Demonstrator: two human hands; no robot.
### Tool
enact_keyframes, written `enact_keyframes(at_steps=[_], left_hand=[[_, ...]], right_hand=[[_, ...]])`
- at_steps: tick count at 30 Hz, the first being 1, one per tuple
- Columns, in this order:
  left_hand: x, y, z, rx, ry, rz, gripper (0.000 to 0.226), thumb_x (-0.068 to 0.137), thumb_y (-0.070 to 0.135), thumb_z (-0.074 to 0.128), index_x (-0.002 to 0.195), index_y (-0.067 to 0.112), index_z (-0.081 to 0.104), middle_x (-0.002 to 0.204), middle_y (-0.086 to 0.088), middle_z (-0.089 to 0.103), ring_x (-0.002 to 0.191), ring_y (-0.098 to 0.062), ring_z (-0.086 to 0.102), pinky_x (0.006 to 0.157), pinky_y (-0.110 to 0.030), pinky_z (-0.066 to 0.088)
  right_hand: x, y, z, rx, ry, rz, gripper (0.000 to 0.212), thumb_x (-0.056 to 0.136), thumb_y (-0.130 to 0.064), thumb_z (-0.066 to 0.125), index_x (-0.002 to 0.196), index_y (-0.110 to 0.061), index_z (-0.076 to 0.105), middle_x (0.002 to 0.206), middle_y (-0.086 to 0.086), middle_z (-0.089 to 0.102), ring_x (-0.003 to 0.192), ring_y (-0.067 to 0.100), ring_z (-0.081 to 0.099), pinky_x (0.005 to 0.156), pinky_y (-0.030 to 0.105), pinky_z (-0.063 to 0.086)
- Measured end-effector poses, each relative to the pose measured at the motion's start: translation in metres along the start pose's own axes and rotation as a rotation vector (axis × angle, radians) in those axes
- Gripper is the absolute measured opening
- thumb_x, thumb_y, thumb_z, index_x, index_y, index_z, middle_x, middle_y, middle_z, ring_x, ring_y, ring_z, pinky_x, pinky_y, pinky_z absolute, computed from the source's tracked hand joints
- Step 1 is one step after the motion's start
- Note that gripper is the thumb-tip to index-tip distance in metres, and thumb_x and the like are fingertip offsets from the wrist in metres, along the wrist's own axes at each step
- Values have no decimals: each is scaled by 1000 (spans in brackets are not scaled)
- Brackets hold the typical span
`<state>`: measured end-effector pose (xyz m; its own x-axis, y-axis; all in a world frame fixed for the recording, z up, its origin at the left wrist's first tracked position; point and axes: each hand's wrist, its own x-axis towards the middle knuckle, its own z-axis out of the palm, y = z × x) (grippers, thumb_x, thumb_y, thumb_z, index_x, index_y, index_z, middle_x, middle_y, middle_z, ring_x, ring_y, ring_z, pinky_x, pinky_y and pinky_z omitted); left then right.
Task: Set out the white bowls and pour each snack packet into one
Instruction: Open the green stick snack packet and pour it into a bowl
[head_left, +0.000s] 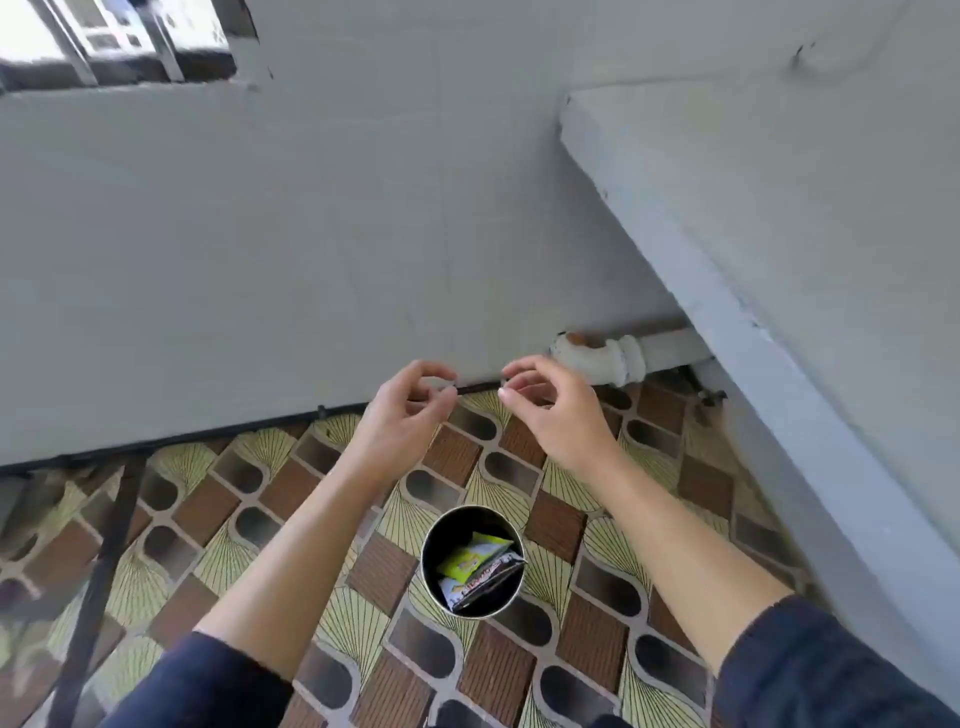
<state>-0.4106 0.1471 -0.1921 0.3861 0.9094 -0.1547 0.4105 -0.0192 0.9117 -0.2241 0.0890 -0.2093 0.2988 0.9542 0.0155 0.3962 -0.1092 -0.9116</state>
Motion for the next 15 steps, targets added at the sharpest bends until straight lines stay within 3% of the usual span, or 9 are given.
enact_keyframes(at_steps=[2, 7, 12, 15], left_hand=[[-3, 58, -12, 35, -39, 61, 13, 102, 31, 58, 114, 33, 64, 104, -8, 68, 97, -27, 70, 81, -44, 60], [-5, 186, -10, 69, -102, 234, 8, 103, 31, 57, 106, 32, 64, 93, -6, 68, 94, -28, 69, 88, -44, 56], [-9, 290, 56, 47, -251, 409, 14, 103, 34, 56, 92, 33, 65, 73, -4, 65, 76, -31, 63, 72, -42, 48], [-28, 335, 112, 22, -369, 534, 20, 105, 30, 52, 93, 24, 67, 62, 4, 60, 70, -30, 59, 72, -39, 45]], right_hand=[[-4, -47, -35, -26, 27, -17, 14, 94, -28, 68, 107, -25, 66, 94, -10, 69, 90, 2, 65, 79, 17, 52], [-27, -136, -135, -45, 240, -60, 9, 92, -26, 71, 100, -23, 68, 91, -8, 69, 84, 5, 65, 78, 17, 51], [-92, -177, -247, -47, 521, -58, 5, 91, -22, 70, 91, -17, 69, 85, -7, 71, 79, 3, 64, 74, 16, 49], [-142, -178, -307, -44, 705, -61, 8, 92, -21, 69, 87, -15, 68, 82, -6, 70, 77, 5, 64, 72, 16, 48]])
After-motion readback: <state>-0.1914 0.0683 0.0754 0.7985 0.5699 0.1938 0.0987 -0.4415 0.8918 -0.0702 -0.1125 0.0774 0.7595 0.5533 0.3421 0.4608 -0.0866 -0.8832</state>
